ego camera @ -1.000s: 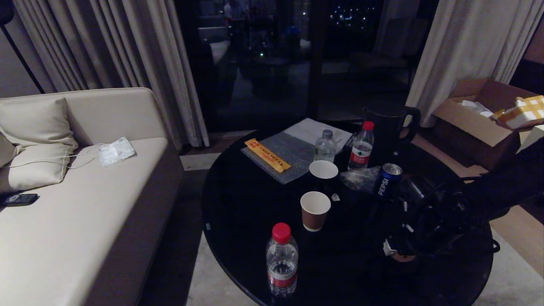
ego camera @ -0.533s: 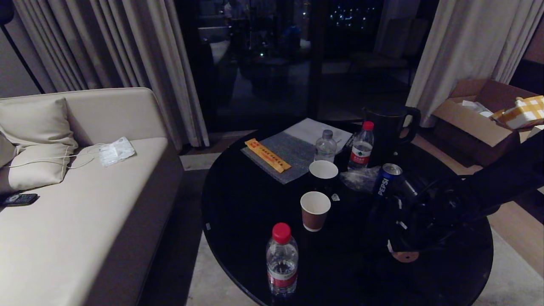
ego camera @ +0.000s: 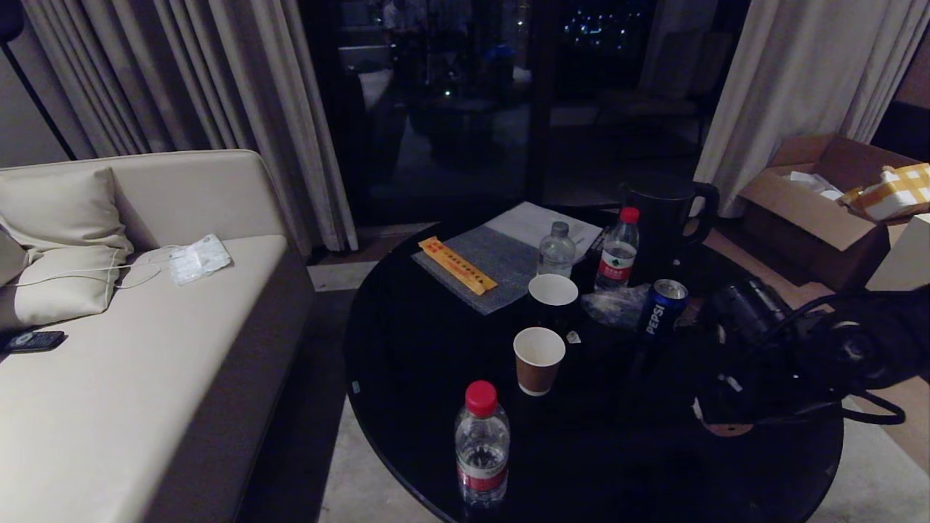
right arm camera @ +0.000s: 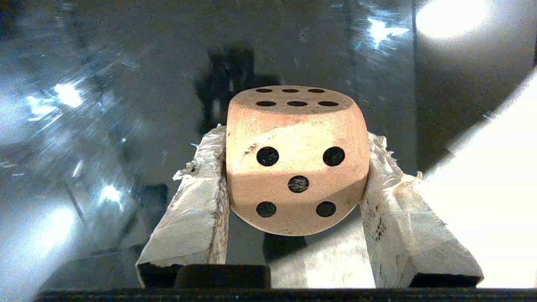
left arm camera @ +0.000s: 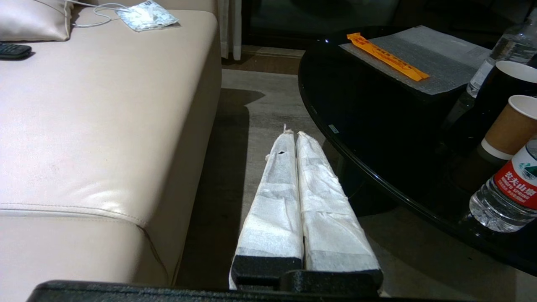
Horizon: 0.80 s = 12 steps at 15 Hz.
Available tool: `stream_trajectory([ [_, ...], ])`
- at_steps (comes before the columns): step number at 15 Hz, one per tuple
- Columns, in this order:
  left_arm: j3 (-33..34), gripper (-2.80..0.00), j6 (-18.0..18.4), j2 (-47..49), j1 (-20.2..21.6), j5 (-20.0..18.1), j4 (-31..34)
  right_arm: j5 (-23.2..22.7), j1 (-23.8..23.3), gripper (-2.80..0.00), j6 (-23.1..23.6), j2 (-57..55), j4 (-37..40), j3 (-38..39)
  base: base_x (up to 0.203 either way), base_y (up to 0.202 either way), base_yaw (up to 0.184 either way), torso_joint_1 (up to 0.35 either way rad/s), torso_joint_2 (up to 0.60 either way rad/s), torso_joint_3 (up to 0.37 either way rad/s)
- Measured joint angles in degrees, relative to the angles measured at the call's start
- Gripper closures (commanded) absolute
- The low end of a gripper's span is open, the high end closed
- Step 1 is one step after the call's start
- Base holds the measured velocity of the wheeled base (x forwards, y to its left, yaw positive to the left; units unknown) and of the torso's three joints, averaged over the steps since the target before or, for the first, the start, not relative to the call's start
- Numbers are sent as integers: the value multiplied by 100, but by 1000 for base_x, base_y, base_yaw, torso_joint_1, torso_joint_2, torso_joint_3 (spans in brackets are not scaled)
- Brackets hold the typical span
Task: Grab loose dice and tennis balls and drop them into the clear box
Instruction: Pick up toys out of the box, then put the toys in the box
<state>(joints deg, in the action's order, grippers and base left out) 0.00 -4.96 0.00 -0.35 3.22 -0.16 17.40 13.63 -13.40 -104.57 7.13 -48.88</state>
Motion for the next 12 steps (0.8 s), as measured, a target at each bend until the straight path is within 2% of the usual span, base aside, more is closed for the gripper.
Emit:
stream_trajectory([
  [6,0,0,0,0,0,2,0,-95,7,0,164,3398,5,1780,0,0,0,0,0,0],
  [10,0,0,0,0,0,0,1,-213,-470,0,508,5803,98,3088,0,0,0,0,0,0],
  [12,0,0,1,0,0,-2,0,-548,-946,0,659,6826,503,3452,0,0,0,0,0,0],
])
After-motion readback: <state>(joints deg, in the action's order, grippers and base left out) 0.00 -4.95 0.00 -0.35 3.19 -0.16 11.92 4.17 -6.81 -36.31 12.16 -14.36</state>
